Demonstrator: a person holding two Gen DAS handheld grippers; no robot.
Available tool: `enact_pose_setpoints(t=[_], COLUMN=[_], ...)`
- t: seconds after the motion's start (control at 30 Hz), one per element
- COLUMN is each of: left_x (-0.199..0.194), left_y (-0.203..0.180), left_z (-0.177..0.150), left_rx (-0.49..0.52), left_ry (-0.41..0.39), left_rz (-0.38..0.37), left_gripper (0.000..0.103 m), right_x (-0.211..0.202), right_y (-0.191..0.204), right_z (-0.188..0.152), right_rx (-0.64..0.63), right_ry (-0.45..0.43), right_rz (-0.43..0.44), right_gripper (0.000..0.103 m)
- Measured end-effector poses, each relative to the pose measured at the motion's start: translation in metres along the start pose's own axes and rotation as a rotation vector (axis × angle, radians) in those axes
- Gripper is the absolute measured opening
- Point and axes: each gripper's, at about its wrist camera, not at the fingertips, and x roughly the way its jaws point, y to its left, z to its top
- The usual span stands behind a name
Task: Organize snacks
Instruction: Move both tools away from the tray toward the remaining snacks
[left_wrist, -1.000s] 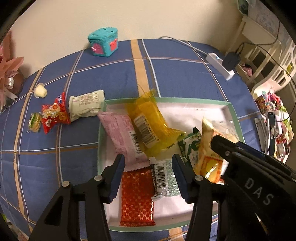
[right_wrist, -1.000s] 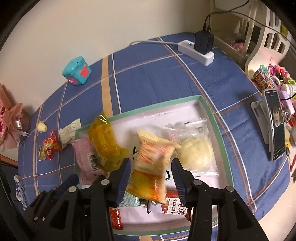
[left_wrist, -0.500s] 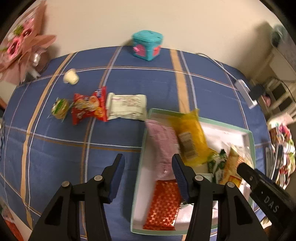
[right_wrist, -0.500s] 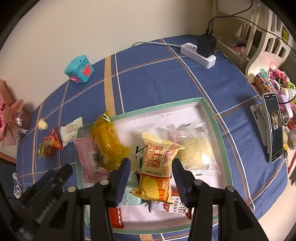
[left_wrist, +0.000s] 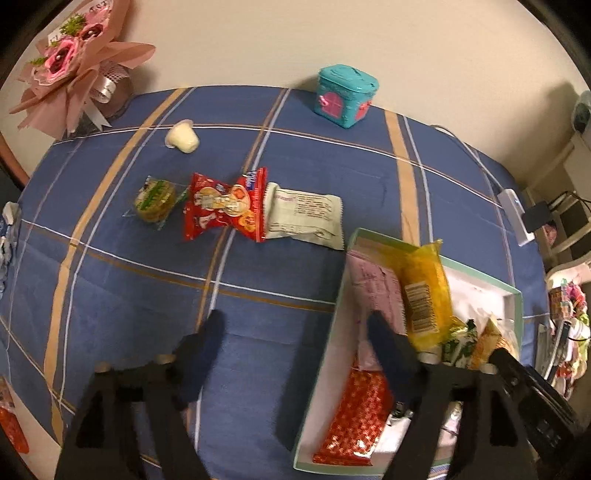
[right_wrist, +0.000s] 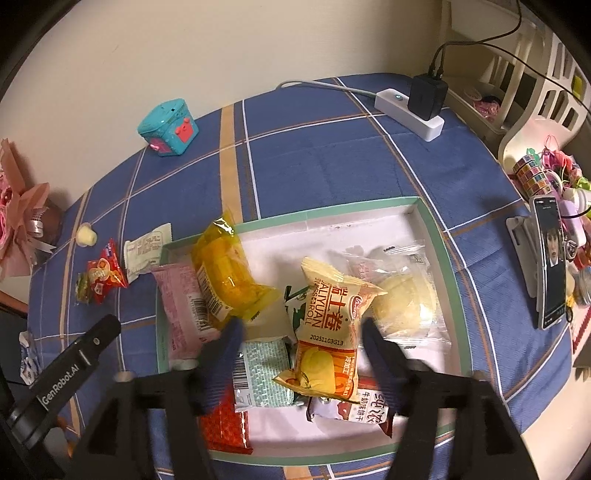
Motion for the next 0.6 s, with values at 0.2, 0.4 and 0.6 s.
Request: enact_pose_setpoints(t=[0.2, 0.4, 0.6], left_x=[0.001, -0.003, -0.01], left_y=[0.006, 0.012, 0.022], left_z=[0.001, 0.005, 0.011], left_rx=[0.0, -0.002, -0.007], left_ry=[-0.019, -0.054, -0.092], left_rz=[0.028, 0.029, 0.016], left_gripper=[0.093, 0.102, 0.102], right_x=[0.001, 0.001, -0.002], right_y=[0.0, 0.003, 0.014], right_z=[0.001, 0.001, -0.001], right_rx=[0.001, 0.0, -0.01], right_ry=[-0.013, -0.024, -0.055], right_rz=[-0.004, 0.003, 0.005], right_gripper=[0.102, 0.103, 0.103])
